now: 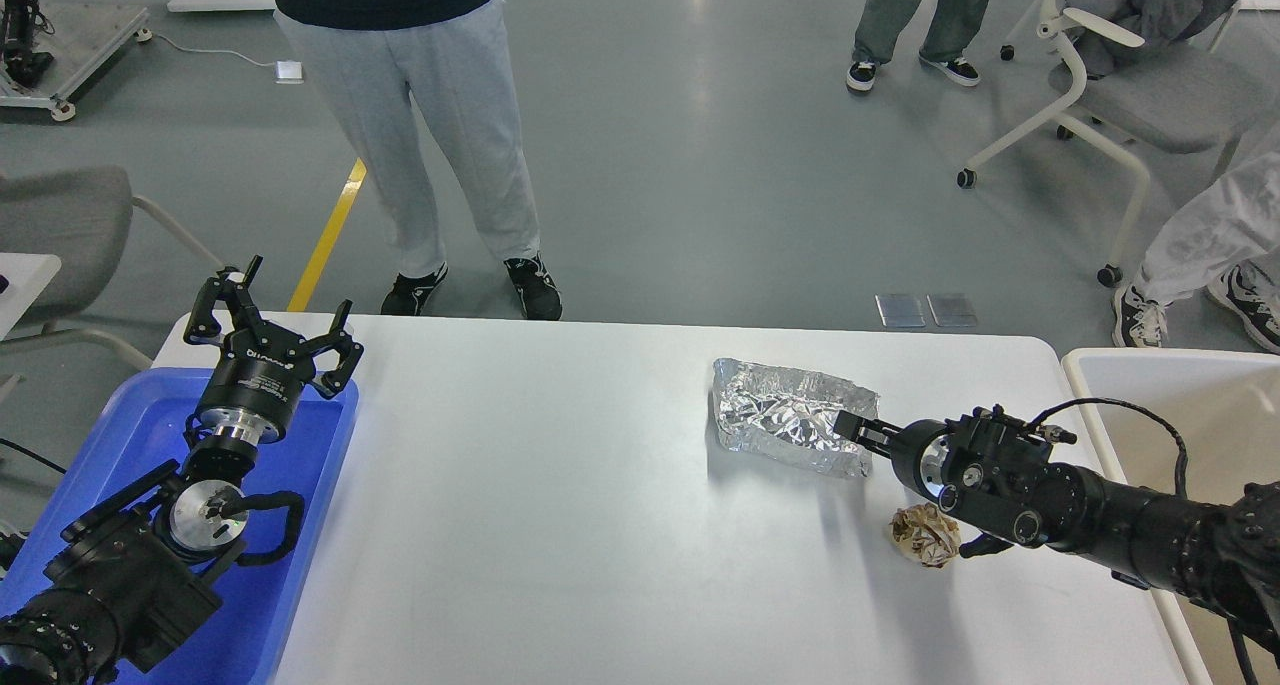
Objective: Tidy desktop
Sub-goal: 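Reach the right gripper toward the crumpled silver foil and close on it, then lift the silver foil with the right gripper toward the white bin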
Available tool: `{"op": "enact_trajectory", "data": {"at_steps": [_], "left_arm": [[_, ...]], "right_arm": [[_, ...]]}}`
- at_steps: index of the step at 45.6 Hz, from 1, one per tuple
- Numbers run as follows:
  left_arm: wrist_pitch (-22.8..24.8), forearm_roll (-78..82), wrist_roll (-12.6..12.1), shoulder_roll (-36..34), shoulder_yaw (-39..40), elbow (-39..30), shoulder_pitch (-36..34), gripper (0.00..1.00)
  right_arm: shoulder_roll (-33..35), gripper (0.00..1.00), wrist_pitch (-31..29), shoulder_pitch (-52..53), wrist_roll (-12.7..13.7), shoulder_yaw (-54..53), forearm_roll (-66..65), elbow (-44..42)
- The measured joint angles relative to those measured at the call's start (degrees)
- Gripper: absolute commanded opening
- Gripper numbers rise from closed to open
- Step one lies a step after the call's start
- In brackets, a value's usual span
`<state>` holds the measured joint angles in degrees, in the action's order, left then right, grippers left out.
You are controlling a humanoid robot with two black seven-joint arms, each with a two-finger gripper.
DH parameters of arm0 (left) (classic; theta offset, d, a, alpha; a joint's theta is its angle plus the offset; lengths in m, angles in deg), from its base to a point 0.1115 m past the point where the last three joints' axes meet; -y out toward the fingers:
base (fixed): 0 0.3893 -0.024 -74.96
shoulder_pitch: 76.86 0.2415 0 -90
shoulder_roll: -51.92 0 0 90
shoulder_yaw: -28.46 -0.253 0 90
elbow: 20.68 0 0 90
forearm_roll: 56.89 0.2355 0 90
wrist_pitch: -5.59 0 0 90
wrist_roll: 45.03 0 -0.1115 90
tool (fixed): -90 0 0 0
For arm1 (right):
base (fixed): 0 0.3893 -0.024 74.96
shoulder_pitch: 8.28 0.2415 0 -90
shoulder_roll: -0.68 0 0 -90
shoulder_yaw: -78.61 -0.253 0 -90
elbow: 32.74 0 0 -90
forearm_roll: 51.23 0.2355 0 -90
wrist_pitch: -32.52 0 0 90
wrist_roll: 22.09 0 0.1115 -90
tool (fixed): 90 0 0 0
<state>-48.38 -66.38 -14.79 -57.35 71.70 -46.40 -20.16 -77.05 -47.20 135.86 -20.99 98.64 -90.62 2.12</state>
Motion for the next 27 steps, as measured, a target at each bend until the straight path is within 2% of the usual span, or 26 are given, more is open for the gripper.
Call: {"op": "enact_trajectory", "data": {"at_steps": [3, 7, 11, 22, 27], "left_arm": [[0.0, 0.0, 0.0, 0.0, 0.0, 0.0, 0.0, 1.00], [0.0, 0.0, 0.0, 0.0, 0.0, 0.0, 0.0, 1.00], [0.0, 0.0, 0.0, 0.0, 0.0, 0.0, 0.0, 1.00], [0.0, 0.0, 0.0, 0.0, 0.0, 0.0, 0.0, 1.00], [0.0, 0.0, 0.0, 0.0, 0.0, 0.0, 0.0, 1.00]], "right_arm": [[0.0, 0.62, 0.0, -0.1, 0.0, 0.0, -0.1, -0.2], [-0.1, 0.47, 0.0, -0.2, 0.0, 0.1, -0.2, -0.4], [-0.1, 0.37, 0.0, -0.3, 0.0, 0.1, -0.2, -0.5], [-0.8, 0.19, -0.2, -0.4, 0.0, 0.3, -0.4, -0.7], [-1.0, 0.00, -0.3, -0.3, 0.0, 0.8, -0.8, -0.7]]}}
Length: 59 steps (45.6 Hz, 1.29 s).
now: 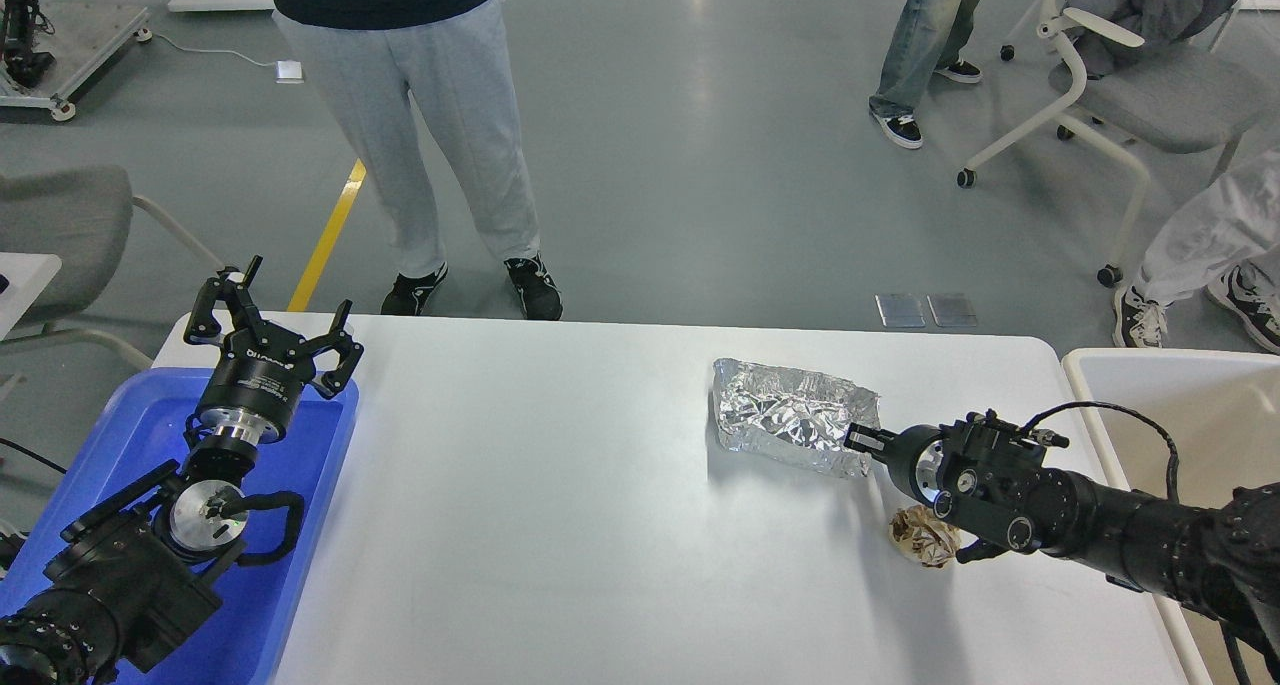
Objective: Tidy desktop
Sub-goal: 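Lift the silver foil with the right gripper toward the white bin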
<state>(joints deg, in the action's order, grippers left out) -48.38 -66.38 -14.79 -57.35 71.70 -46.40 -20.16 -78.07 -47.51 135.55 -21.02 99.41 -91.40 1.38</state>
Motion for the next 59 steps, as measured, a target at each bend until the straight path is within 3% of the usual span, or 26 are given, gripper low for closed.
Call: {"op": "enact_trajectory", "data": {"at_steps": [29, 59], "left_arm": [[0.0, 0.0, 0.0, 0.0, 0.0, 0.0, 0.0, 1.00], [0.0, 0.0, 0.0, 0.0, 0.0, 0.0, 0.0, 1.00]], "right_arm": [[2.0, 0.00, -0.8, 3.2, -0.9, 1.0, -0.6, 2.9], [24.6, 0.00, -14.3, 28.6, -1.3, 2.8, -2.6, 23.7]]}}
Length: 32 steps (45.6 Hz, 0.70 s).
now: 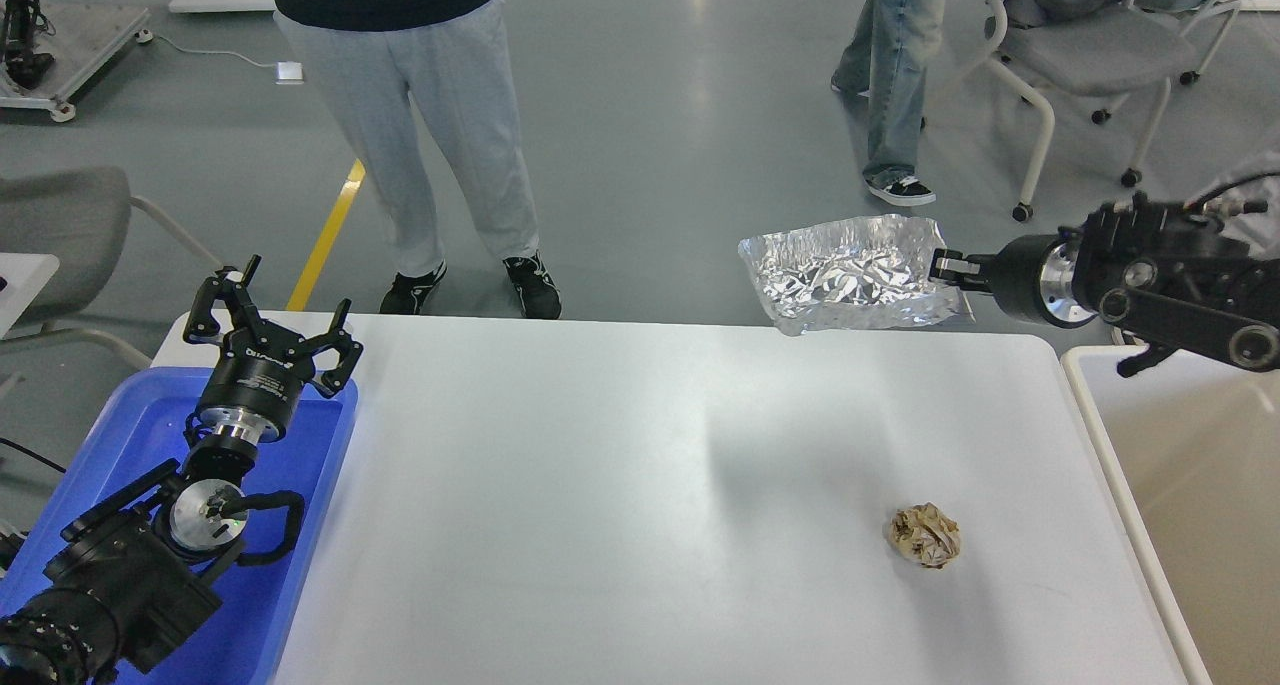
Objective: Tidy desktop
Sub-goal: 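Lift the silver foil with the right gripper toward the white bin, then lower the foil into the white bin and open the right gripper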
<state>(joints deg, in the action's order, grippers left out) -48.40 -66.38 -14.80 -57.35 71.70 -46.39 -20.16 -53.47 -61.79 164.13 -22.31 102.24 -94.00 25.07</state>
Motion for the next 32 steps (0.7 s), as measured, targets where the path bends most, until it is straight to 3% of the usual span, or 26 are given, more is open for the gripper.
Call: {"op": "enact_trajectory", "data": {"at_steps": [16, 32], "left_arm": [[-0.1, 0.0, 0.0, 0.0, 0.0, 0.0, 0.0, 1.00], [-0.1, 0.0, 0.0, 0.0, 0.0, 0.0, 0.0, 1.00]], "right_arm": [[7.9, 0.00, -5.0, 8.5, 0.0, 0.2, -1.9, 7.0], [13.0, 0.00, -6.6, 10.5, -0.1, 0.1, -4.9, 8.4]]}}
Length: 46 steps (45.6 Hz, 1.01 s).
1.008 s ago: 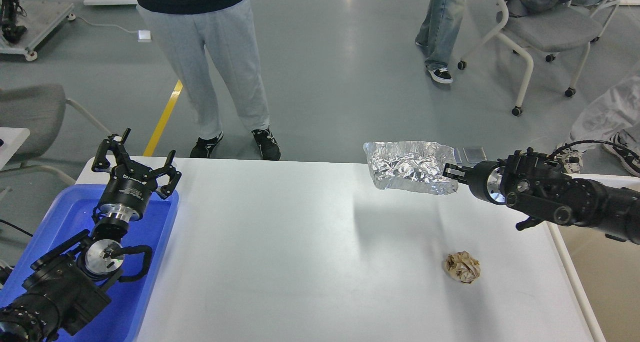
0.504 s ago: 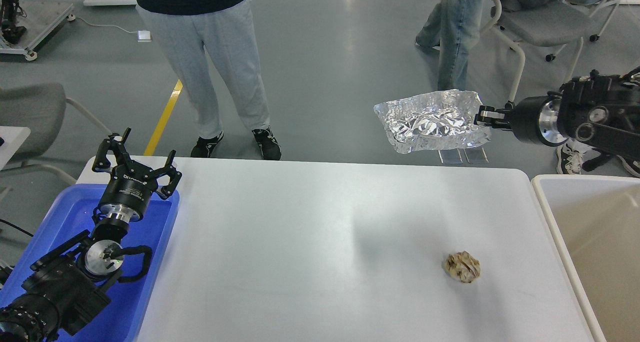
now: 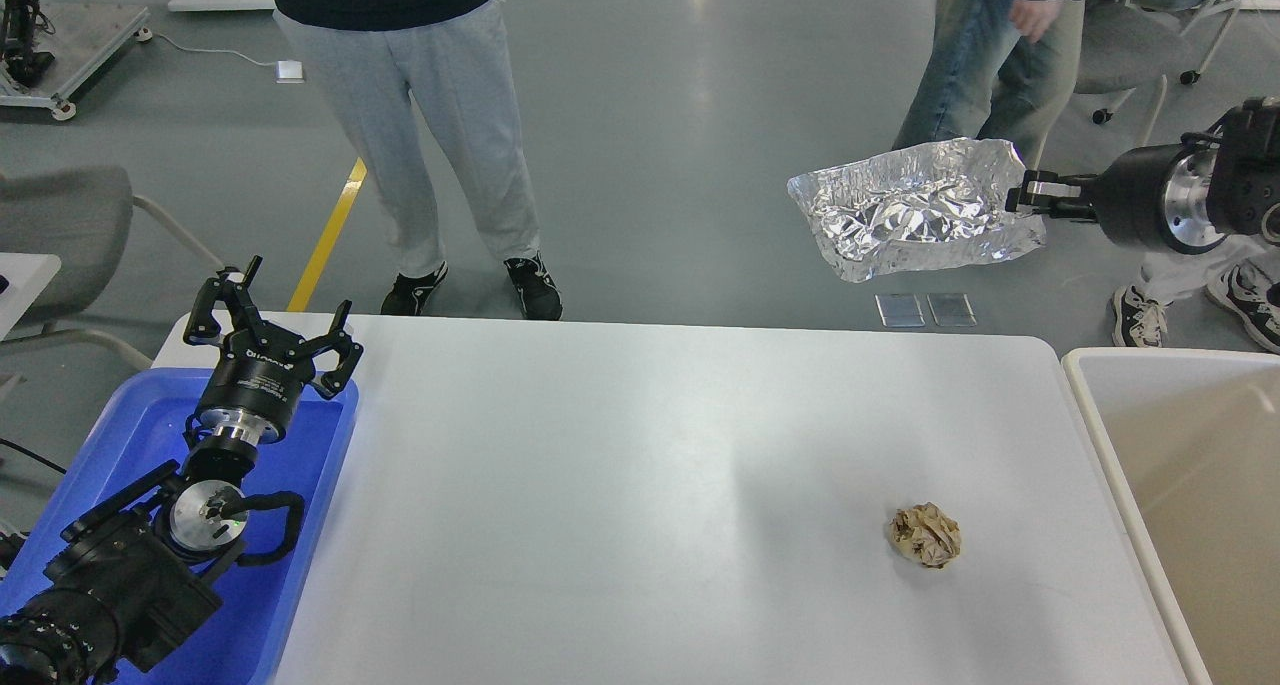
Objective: Tidy desktop
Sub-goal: 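Lower the foil into the white bin and open the right gripper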
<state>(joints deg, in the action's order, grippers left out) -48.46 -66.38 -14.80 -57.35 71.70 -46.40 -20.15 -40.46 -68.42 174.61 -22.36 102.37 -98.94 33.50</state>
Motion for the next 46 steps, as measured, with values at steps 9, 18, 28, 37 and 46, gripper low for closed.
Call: {"op": "enact_trajectory", "data": {"at_steps": [9, 18, 28, 37, 46], "left_arm": [[0.0, 0.0, 0.0, 0.0, 0.0, 0.0, 0.0, 1.00], [0.0, 0.0, 0.0, 0.0, 0.0, 0.0, 0.0, 1.00], [0.0, 0.0, 0.0, 0.0, 0.0, 0.0, 0.0, 1.00], [0.0, 0.0, 0.0, 0.0, 0.0, 0.0, 0.0, 1.00], [0.0, 0.0, 0.0, 0.0, 0.0, 0.0, 0.0, 1.00]], "right_arm": [[3.4, 0.00, 1.1, -5.0, -0.7, -1.7, -0.3, -3.4], [8.2, 0.00, 3.7, -13.9, -2.4, -7.5, 3.0, -5.4], [12.3, 0.00, 8.5, -27.9, -4.9, -17.9, 8.1, -7.0], [12.3, 0.00, 12.2, -38.2, -7.1, -24.5, 12.6, -10.6], [9.0, 0.00, 14.2, -46.2, -8.9, -28.4, 18.1, -17.1]]}}
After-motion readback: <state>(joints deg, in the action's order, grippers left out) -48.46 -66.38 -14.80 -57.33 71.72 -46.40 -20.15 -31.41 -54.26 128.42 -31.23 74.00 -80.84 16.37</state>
